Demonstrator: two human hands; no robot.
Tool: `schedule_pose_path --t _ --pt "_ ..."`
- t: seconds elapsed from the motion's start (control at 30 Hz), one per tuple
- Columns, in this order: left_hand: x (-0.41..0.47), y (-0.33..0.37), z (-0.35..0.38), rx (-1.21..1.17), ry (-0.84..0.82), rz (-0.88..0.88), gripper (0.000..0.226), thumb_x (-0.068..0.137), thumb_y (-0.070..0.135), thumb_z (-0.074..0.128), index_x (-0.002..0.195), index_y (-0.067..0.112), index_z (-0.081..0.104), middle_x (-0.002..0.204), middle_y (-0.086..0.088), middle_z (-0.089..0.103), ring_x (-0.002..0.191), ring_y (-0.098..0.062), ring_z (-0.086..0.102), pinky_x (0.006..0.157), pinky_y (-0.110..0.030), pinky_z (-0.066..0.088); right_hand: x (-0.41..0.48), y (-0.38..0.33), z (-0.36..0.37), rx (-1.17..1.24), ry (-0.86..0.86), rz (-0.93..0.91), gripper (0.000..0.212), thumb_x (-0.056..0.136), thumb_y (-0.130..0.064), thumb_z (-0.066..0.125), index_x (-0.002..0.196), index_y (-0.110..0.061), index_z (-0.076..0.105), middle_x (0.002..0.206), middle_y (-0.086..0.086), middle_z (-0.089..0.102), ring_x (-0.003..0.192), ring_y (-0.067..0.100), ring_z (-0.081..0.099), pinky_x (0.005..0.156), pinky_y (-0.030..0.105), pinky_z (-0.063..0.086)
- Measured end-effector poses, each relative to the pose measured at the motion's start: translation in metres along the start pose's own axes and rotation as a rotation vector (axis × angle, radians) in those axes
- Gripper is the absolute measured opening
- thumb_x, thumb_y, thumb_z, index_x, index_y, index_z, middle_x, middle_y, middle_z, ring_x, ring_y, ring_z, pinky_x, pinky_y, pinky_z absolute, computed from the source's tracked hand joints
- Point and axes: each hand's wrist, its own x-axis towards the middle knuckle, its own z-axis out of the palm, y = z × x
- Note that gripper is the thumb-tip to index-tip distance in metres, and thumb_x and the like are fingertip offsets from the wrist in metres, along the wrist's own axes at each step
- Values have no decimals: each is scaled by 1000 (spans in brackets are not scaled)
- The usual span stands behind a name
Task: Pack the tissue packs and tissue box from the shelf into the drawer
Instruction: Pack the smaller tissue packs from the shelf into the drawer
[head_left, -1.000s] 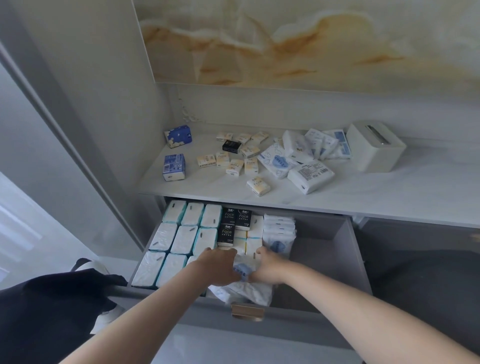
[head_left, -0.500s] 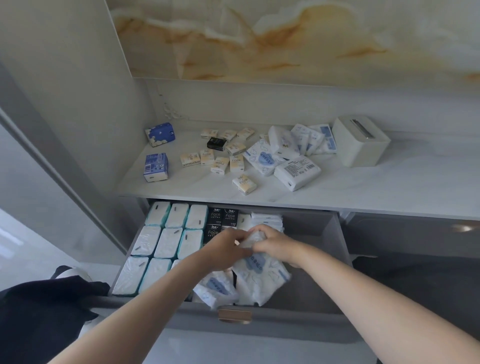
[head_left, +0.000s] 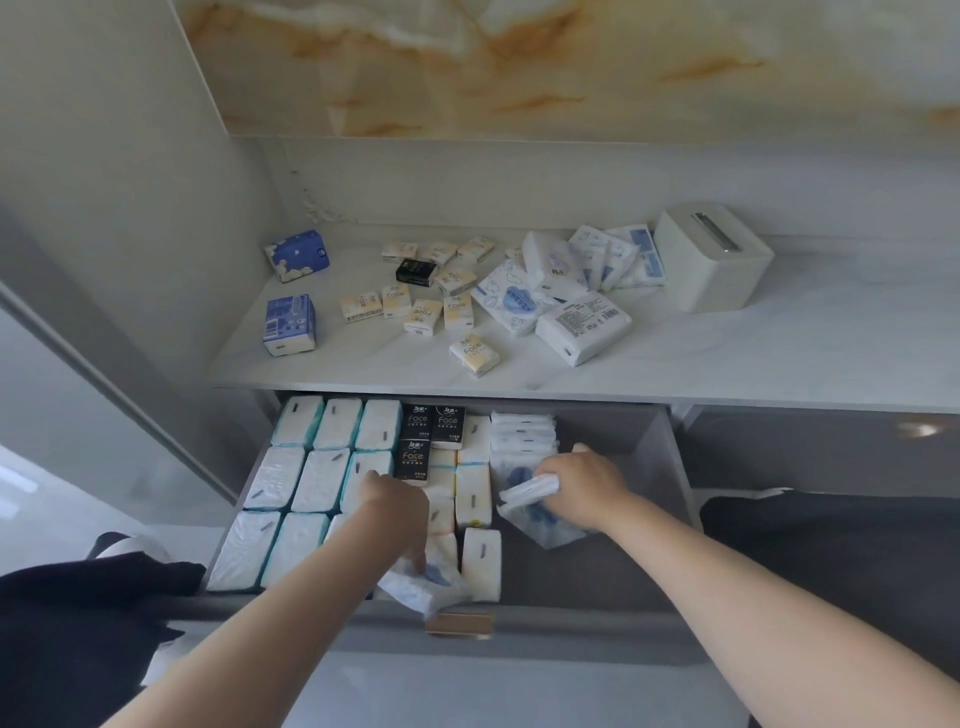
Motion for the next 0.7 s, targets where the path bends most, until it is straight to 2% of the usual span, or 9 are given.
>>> schedule_pose_path --t 0.07,0.13,0.23,0.3,0.37,0.47,0.6,0.63,0.7 --pt "3 -4 4 -46 4 0 73 74 67 70 121 14 57 116 0 63 111 -23 57 96 -34 37 6 -3 10 47 43 -3 20 87 -25 57 100 -35 67 110 -10 55 101 19 48 82 34 46" --pt "5 -10 5 -148 -9 0 72 73 59 76 124 12 55 112 2 64 105 -21 59 90 -29 41 11 -3 19 149 56 52 22 86 -19 58 103 -31 66 112 -4 47 98 23 54 81 33 46" --pt "6 -19 0 -338 -25 29 78 75 39 83 136 8 45 121 -2 60 106 -24 60 94 -30 50 19 2 31 326 52 176 25 87 -13 59 107 -27 65 115 2 51 98 24 58 79 29 46" --pt "3 -26 -7 -473 11 100 75 77 25 82 139 12 42 127 -3 56 108 -23 57 91 -27 51 24 3 37 444 67 231 29 88 -9 60 112 -26 62 124 5 53 105 22 57 80 24 42" --pt "2 -35 -13 -606 64 188 67 76 17 81 132 24 45 123 1 56 101 -19 57 82 -26 53 28 0 41 518 84 261 40 89 -4 59 124 -23 56 134 6 47 115 23 55 87 22 40" --pt "3 -39 -21 -823 146 284 55 75 12 81 113 37 51 105 8 61 87 -14 61 70 -27 55 27 -8 43 597 123 347 59 86 -3 60 140 -19 40 141 10 36 116 28 53 88 24 40" --pt "4 -19 -33 -1017 291 357 49 75 12 81 109 39 56 103 9 67 90 -12 66 79 -27 58 21 -8 39 684 106 429 79 78 -24 71 146 -20 30 143 10 43 117 28 56 95 37 51" --pt "4 -13 -35 -1019 333 358 46 75 15 81 108 39 57 104 11 66 93 -9 65 80 -24 55 18 -5 36 705 96 458 84 79 -26 71 149 -20 25 147 11 40 121 30 54 97 41 51" --pt "6 -2 -36 -1020 404 357 43 75 19 81 109 36 61 105 13 64 97 -7 63 84 -22 52 10 -2 24 702 122 486 77 86 -17 65 151 -19 25 150 11 33 127 31 50 100 37 47"
